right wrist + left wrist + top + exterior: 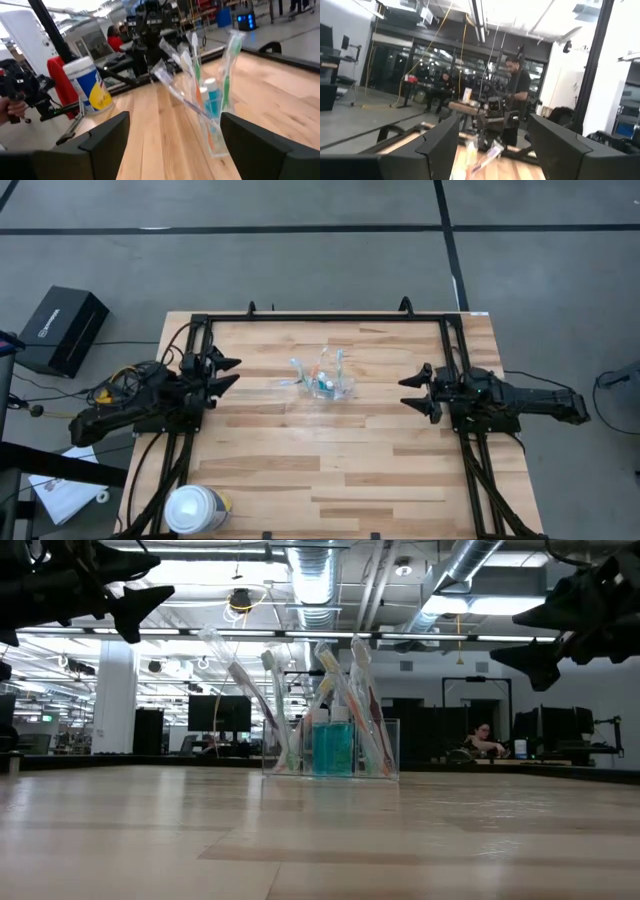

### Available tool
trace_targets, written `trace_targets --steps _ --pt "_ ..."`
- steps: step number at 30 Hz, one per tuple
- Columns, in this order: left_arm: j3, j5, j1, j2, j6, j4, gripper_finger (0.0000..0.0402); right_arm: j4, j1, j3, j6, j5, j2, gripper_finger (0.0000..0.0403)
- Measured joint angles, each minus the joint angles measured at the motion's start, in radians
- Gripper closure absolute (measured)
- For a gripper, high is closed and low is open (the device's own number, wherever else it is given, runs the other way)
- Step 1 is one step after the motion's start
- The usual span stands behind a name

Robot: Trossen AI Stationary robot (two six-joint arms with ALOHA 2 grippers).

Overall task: Pick & Place toothbrushing station
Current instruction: Return to Home Position

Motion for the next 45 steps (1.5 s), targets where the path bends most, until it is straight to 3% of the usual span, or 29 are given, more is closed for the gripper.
trace_targets --steps 8,30,38,45 --pt "0.000 -0.032 0.000 0.016 0.002 -0.028 0.0169 0.000 0.000 0.000 0.000 -0.009 0.017 0.0101" --pt "0.000 -0.046 0.001 0.282 -0.016 -0.056 0.0169 0.004 0.011 0.000 0.060 -0.041 0.026 0.0101" --pt "0.000 -0.045 0.001 0.141 -0.016 0.103 0.0169 0.004 0.093 0.000 0.083 -0.041 0.077 0.0101" --pt "0.000 -0.043 0.001 -0.006 -0.016 0.138 0.0169 0.002 0.132 0.000 0.049 -0.030 0.097 0.0101"
